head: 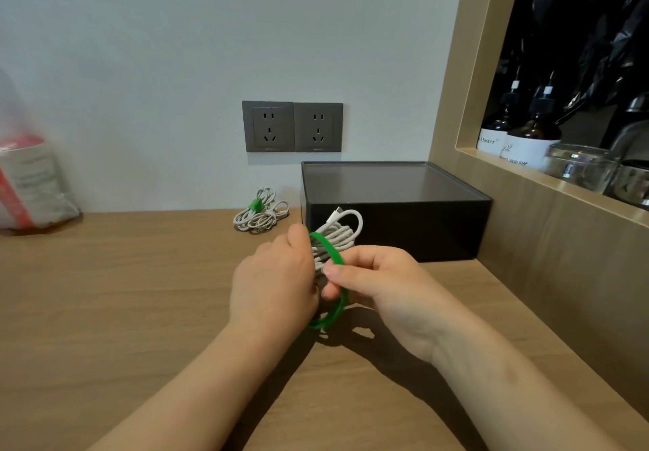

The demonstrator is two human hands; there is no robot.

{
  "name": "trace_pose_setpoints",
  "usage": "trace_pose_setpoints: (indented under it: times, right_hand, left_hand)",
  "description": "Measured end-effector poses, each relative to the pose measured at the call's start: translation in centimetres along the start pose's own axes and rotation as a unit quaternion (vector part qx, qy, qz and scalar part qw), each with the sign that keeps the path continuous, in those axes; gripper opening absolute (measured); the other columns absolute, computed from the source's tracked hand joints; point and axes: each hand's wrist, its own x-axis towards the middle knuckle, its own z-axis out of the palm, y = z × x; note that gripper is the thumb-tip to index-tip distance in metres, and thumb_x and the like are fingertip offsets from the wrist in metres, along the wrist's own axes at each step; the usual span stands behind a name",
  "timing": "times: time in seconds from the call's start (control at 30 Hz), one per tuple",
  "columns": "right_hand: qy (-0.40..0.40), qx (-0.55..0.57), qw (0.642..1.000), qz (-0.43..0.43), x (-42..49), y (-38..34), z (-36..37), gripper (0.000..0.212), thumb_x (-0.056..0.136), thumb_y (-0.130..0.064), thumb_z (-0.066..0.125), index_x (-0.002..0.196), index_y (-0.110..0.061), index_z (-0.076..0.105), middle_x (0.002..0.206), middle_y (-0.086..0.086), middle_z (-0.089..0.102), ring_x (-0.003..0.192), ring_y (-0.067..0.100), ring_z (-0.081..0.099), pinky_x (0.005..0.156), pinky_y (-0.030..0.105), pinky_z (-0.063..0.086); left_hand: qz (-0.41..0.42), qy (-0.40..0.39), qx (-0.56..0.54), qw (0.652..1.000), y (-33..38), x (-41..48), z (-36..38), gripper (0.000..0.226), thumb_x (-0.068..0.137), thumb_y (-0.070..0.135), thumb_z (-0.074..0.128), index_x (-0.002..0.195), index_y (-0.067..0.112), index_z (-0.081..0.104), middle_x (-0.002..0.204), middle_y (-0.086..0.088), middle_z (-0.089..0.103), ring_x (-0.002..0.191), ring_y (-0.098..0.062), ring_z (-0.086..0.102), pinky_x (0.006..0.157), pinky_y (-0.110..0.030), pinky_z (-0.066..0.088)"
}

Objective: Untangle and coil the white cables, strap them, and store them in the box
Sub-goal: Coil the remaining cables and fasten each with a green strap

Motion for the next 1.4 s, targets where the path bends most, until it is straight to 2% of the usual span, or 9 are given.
trace_pose_setpoints:
  times: [0.07, 0.17, 0.23, 0.4, 0.67, 0.9, 1.07, 1.2, 1.4]
  right_hand:
    - [0.011, 0.019, 1.0, -0.003, -0.1, 0.1, 0.0, 0.019, 0.09, -0.02, 0.057, 0.077, -0.011, 0.068, 0.055, -0.005, 0.059, 0.059, 0.009, 0.059, 0.085, 0.032, 0.046]
    - [0.006, 0.053, 0.999, 0.003, -0.5, -0.1, 0.1, 0.021, 0.095, -0.018, 0.048, 0.089, -0.011, 0.067, 0.048, -0.006, 0.043, 0.042, 0.003, 0.038, 0.049, 0.015, 0.036]
    - [-0.01, 0.014, 1.0, -0.011, -0.5, 0.0, 0.5, 0.024, 0.097, -0.019, 0.045, 0.089, -0.016, 0.066, 0.046, -0.007, 0.037, 0.04, 0.003, 0.03, 0.042, 0.016, 0.027]
    - [-0.028, -0.088, 0.995, -0.033, -0.5, 0.1, 0.5, 0.026, 0.096, -0.023, 0.046, 0.08, -0.027, 0.066, 0.046, -0.009, 0.042, 0.044, 0.002, 0.038, 0.051, 0.014, 0.038]
    - [-0.059, -0.102, 0.993, 0.03, -0.1, -0.1, -0.8, 0.027, 0.094, -0.029, 0.051, 0.075, -0.019, 0.068, 0.048, -0.008, 0.052, 0.049, 0.0, 0.048, 0.06, 0.018, 0.041]
    - [-0.06, -0.127, 0.989, 0.043, 0.3, 0.3, -1.5, 0.021, 0.09, -0.029, 0.057, 0.076, -0.021, 0.07, 0.051, -0.009, 0.055, 0.054, 0.0, 0.052, 0.063, 0.019, 0.045]
    - [-0.078, -0.126, 0.988, 0.032, 0.3, 0.3, -1.7, 0.018, 0.09, -0.025, 0.057, 0.076, -0.024, 0.069, 0.052, -0.01, 0.057, 0.055, -0.001, 0.053, 0.07, 0.021, 0.044]
    - [-0.071, -0.16, 0.984, 0.015, 0.3, 0.3, -1.8, 0.032, 0.089, -0.029, 0.058, 0.058, -0.032, 0.064, 0.055, -0.011, 0.061, 0.063, 0.003, 0.056, 0.075, 0.024, 0.041]
    - [-0.101, -0.185, 0.977, -0.027, 0.2, 0.6, -2.2, 0.014, 0.087, -0.024, 0.061, 0.083, -0.037, 0.064, 0.077, -0.019, 0.067, 0.081, -0.003, 0.062, 0.078, 0.016, 0.047]
  left_hand:
    - [-0.011, 0.001, -0.016, 1.0, -0.1, 0.1, 0.1, 0.036, 0.088, 0.031, 0.05, 0.088, 0.02, 0.016, 0.098, 0.004, 0.053, 0.092, -0.019, 0.057, 0.059, -0.027, 0.031]
    - [-0.04, 0.002, -0.073, 0.997, -0.3, 0.4, 0.0, 0.033, 0.088, 0.032, 0.05, 0.09, 0.021, 0.02, 0.1, 0.003, 0.055, 0.092, -0.024, 0.058, 0.061, -0.03, 0.033]
    - [-0.06, 0.002, -0.117, 0.991, -0.5, 0.5, -0.3, 0.037, 0.088, 0.033, 0.054, 0.094, 0.02, 0.019, 0.092, 0.003, 0.051, 0.088, -0.026, 0.058, 0.062, -0.03, 0.033]
    - [-0.089, -0.024, -0.222, 0.971, -0.8, 0.7, -1.0, 0.05, 0.082, 0.025, 0.066, 0.099, 0.02, 0.02, 0.07, 0.011, 0.033, 0.06, -0.01, 0.036, 0.054, -0.025, 0.029]
    - [-0.122, -0.051, -0.392, 0.911, -0.9, 0.8, -1.6, 0.041, 0.074, 0.013, 0.073, 0.096, 0.015, 0.038, 0.076, 0.006, 0.051, 0.065, -0.004, 0.048, 0.048, -0.013, 0.038]
    - [-0.164, -0.152, -0.565, 0.794, -2.5, 1.1, -2.1, 0.043, 0.067, -0.007, 0.073, 0.098, 0.012, 0.049, 0.084, -0.013, 0.062, 0.07, -0.022, 0.061, 0.066, -0.037, 0.053]
    - [-0.119, -0.227, -0.623, 0.739, -2.8, 0.7, -2.6, 0.057, 0.056, -0.003, 0.077, 0.107, 0.006, 0.053, 0.084, -0.012, 0.065, 0.069, -0.018, 0.064, 0.062, -0.029, 0.053]
    - [-0.088, -0.294, -0.664, 0.681, -3.3, 0.6, -2.7, 0.068, 0.042, 0.0, 0.075, 0.107, 0.002, 0.054, 0.071, -0.007, 0.066, 0.06, -0.017, 0.064, 0.053, -0.028, 0.051]
    - [-0.029, -0.424, -0.658, 0.622, -4.5, 0.8, -2.5, 0.077, 0.051, 0.004, 0.076, 0.123, 0.008, 0.049, 0.09, -0.012, 0.066, 0.066, -0.017, 0.064, 0.054, -0.025, 0.053]
